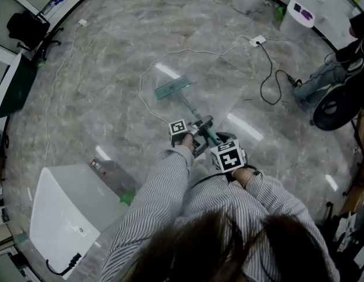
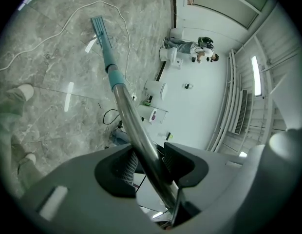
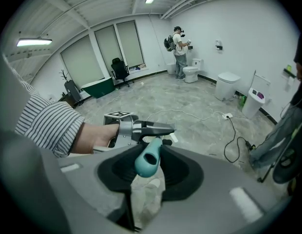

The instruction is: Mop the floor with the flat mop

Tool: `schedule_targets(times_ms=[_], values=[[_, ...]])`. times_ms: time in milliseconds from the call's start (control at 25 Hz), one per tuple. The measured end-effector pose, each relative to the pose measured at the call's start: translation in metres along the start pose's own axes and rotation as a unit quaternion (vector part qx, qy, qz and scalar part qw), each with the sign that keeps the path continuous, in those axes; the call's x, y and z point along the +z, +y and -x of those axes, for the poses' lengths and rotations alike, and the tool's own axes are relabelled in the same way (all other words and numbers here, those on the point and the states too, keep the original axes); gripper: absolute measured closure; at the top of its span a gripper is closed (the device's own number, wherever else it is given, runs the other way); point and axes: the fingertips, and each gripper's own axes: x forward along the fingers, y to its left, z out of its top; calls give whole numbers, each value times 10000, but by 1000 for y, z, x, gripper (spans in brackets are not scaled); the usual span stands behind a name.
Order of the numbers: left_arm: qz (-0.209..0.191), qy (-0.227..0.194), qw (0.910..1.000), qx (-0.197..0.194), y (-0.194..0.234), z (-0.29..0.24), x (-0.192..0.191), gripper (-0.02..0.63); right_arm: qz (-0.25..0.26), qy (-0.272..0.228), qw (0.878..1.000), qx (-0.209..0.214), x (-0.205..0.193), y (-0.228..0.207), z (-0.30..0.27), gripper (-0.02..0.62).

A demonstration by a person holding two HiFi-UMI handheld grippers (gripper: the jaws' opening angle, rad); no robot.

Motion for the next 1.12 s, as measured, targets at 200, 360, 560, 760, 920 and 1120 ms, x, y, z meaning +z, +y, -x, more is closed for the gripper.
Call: schedule_targets(times_ms=[200,360,560,760,920,1120], values=[[81,-132,9998,-130,24,-19,-59,433,251,33,9996,138,-48,-26,42,482],[186,-363,9982,-447,33,-37,-128,431,511,80,9983,257,-100,-52,83,482],[268,-756,9942,-716,69,-46,-212,433,798,190,9959,384,-180,-71,134,482],[314,-849,9927,-796,100,-41,-288,437,942,266,9942,449,-249,-74,181,480],[479,-666,9927,-888,121,-27,-344,436,878,298,9947,451,-294,-68,216,482],[527,-402,9948,-779,151,-3,-404,436,713,259,9965,345,-350,-51,251,482]])
